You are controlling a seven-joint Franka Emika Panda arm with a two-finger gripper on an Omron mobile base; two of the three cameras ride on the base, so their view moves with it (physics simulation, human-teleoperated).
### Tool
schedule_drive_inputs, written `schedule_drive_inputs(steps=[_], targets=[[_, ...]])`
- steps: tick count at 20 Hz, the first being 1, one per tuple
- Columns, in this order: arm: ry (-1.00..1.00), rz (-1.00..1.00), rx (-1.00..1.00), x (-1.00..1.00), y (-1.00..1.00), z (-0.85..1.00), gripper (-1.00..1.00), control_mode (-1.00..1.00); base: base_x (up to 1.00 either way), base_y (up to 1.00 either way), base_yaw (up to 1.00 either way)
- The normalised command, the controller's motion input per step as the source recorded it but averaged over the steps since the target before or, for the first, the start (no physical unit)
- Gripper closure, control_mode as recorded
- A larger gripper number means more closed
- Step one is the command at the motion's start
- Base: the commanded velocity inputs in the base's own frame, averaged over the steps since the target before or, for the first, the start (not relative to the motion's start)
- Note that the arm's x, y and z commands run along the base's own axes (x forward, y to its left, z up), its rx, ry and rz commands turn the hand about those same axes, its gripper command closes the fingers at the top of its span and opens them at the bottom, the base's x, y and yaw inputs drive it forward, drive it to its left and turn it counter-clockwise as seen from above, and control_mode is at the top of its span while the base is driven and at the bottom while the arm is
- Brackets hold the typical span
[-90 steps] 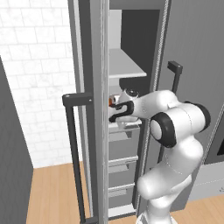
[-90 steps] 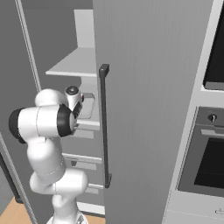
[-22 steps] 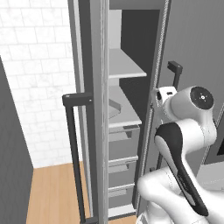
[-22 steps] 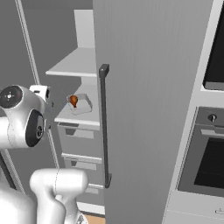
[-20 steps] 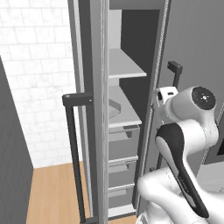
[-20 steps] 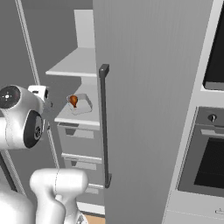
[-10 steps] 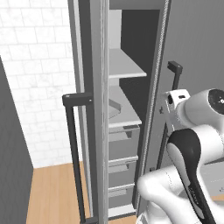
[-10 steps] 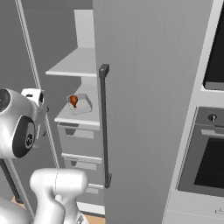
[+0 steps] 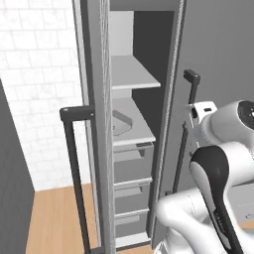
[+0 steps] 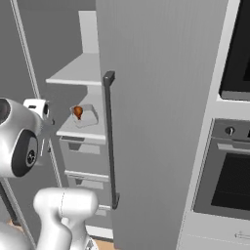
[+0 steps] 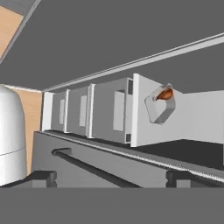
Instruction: Take the meat container that has the chicken drumstick and place it on the second highest rack of the freezer. Then take the vegetable container that has the avocado and tomato and place it on the highest rack of the freezer.
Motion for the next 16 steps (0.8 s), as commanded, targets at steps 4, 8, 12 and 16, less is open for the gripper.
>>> schedule_drive_inputs(steps=[4, 8, 12, 16], targets=[[0.0, 0.0, 0.0, 0.0, 0.0, 0.0, -1.0, 1.0, -0.08, -0.99, -0.01], [0.0, 0.0, 0.0, 0.0, 0.0, 0.0, -1.0, 1.0, 0.0, -1.0, -0.02], [0.0, 0.0, 0.0, 0.0, 0.0, 0.0, -1.0, 1.0, 0.04, -1.0, 0.0], [0.0, 0.0, 0.0, 0.0, 0.0, 0.0, -1.0, 1.0, 0.01, -1.0, 0.0]])
